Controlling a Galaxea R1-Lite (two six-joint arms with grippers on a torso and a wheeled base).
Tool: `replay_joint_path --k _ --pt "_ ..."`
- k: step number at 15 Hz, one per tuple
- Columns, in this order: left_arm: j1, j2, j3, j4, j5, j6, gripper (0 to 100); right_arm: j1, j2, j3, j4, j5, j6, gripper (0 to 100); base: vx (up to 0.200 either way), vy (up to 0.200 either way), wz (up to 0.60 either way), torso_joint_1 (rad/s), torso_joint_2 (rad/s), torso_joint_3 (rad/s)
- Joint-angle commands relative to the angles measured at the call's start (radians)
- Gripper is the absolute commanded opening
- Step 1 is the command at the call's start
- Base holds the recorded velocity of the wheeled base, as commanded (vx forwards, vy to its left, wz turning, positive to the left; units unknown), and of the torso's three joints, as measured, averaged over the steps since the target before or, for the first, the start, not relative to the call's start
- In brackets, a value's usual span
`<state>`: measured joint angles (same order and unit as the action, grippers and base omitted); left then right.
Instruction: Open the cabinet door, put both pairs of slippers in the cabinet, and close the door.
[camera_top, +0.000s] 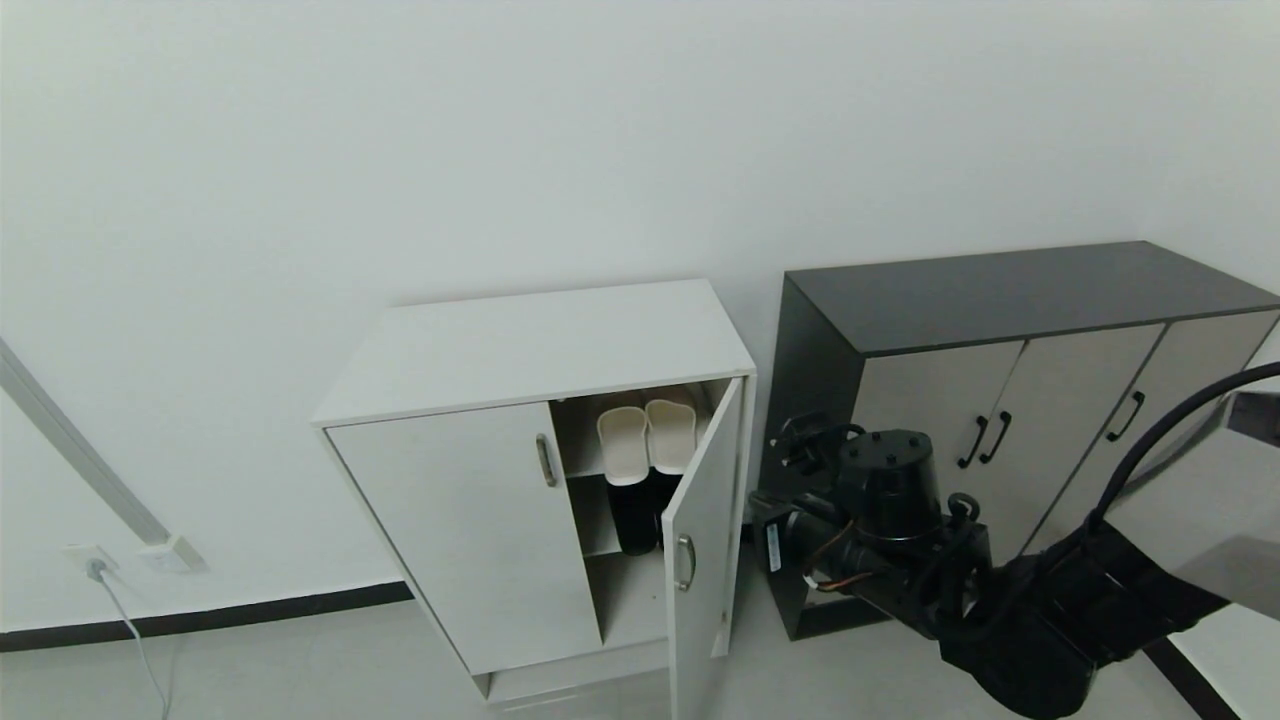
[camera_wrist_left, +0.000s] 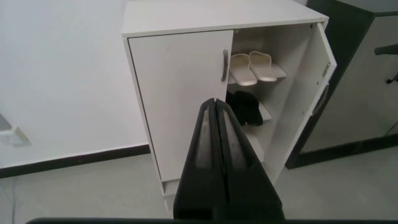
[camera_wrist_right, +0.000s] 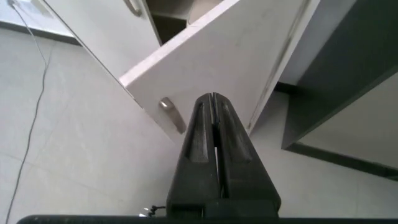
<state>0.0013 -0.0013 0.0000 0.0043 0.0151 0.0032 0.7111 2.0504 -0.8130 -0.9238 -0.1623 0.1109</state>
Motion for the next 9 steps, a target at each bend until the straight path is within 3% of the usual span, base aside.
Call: replay_joint_path --k 1,6,9 --pt "0.000 0.001 0.000 0.000 0.000 0.000 0 -0.009 0.002 0.011 -0.004 -0.002 -0.023 0 0.000 0.000 0.00 0.000 0.00 0.000" --pt "0.000 0.001 0.000 0.000 0.000 0.000 0 -0.007 0.001 0.021 -0.018 0.000 -0.026 0 0.000 0.000 0.60 0.006 0.00 0.005" --pt "0.000 0.001 0.000 0.000 0.003 0.001 0 -0.007 0.002 0.037 -0.063 -0.002 -0.057 0 0.000 0.000 0.00 0.000 0.00 0.000"
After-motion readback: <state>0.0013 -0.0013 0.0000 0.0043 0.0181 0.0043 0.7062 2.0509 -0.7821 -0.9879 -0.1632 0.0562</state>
